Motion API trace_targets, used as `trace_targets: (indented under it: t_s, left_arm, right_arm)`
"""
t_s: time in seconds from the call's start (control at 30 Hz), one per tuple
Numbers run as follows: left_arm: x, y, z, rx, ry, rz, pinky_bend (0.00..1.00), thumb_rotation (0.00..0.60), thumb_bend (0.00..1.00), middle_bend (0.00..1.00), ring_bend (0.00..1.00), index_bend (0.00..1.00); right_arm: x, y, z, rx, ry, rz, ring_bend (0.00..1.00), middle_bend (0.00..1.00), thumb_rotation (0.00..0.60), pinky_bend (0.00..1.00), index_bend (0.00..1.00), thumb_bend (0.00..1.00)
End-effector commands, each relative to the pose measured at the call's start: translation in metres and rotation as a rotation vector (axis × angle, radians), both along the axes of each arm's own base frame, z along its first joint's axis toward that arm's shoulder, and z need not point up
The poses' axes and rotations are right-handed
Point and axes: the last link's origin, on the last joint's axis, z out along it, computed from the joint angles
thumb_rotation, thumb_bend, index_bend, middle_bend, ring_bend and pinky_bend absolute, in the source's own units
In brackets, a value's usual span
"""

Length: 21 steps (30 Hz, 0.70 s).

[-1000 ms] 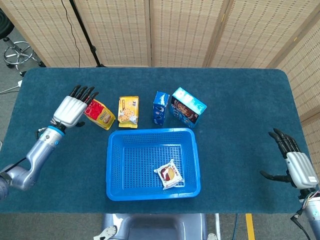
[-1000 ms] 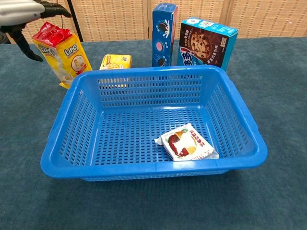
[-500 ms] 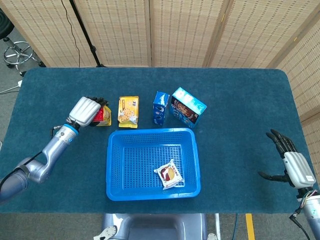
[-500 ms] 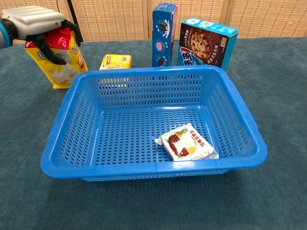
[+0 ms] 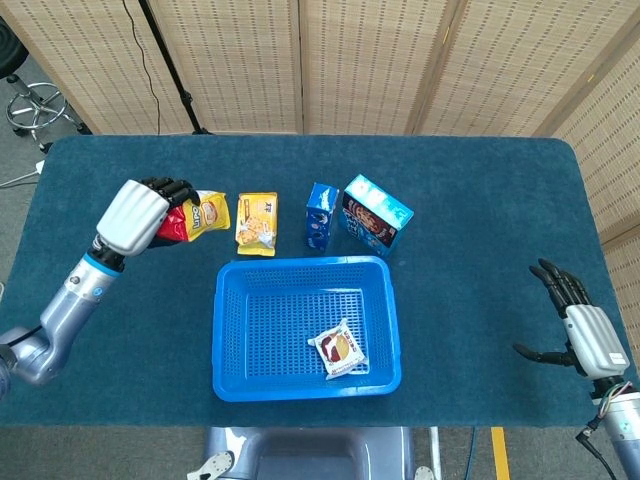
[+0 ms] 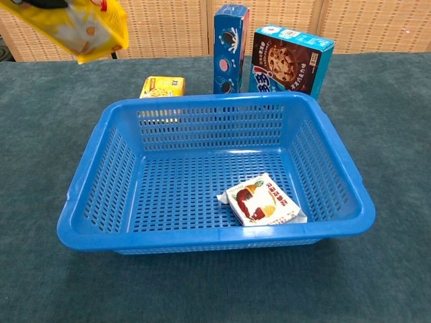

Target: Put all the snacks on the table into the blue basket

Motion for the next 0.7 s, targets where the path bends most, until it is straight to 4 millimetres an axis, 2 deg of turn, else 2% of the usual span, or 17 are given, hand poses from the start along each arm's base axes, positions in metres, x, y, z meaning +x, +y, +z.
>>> trace_targets:
  t_s: [0.03, 0.13, 0.27, 0.3, 0.37, 0.57, 0.7]
  left_arm:
    - [0.025, -0.041, 0.026, -0.080, -0.163, -0.119, 0.72, 0.600, 0.50, 0.65, 0.63, 0.66]
    - [0.042, -0.058, 0.020, -0.185, -0.222, -0.134, 0.72, 0.600, 0.50, 0.65, 0.63, 0.66]
    - [0.057, -0.068, 0.006, -0.321, -0.286, -0.105, 0.72, 0.600, 0.50, 0.65, 0.63, 0.66]
    - [0.069, -0.073, -0.012, -0.427, -0.309, -0.089, 0.72, 0.600, 0.50, 0.65, 0.63, 0.66]
    - [0.084, -0.074, -0.038, -0.522, -0.319, -0.061, 0.72, 0.600, 0.50, 0.65, 0.63, 0.66]
    - [0.115, -0.075, -0.103, -0.767, -0.422, 0.095, 0.72, 0.600, 0.50, 0.64, 0.64, 0.65]
    - [0.130, -0.073, -0.134, -0.847, -0.466, 0.166, 0.72, 0.600, 0.50, 0.64, 0.65, 0.65]
  right_arm:
    - [0.001, 0.000, -0.002, 0.002, 0.002, 0.002, 0.00, 0.00, 0.600, 0.00, 0.00, 0.00]
    - [0.003, -0.001, -0.004, 0.009, 0.005, 0.006, 0.00, 0.00, 0.600, 0.00, 0.00, 0.00]
    - [0.004, -0.001, -0.006, 0.013, 0.009, 0.011, 0.00, 0.00, 0.600, 0.00, 0.00, 0.00]
    - [0.005, -0.001, -0.008, 0.021, 0.010, 0.014, 0.00, 0.00, 0.600, 0.00, 0.00, 0.00]
    - [0.005, -0.001, -0.011, 0.031, 0.015, 0.016, 0.00, 0.00, 0.600, 0.00, 0.00, 0.00]
    - [0.004, -0.002, -0.015, 0.048, 0.022, 0.015, 0.00, 0.00, 0.600, 0.00, 0.00, 0.00]
    - [0.002, -0.002, -0.015, 0.049, 0.024, 0.008, 0.00, 0.00, 0.600, 0.00, 0.00, 0.00]
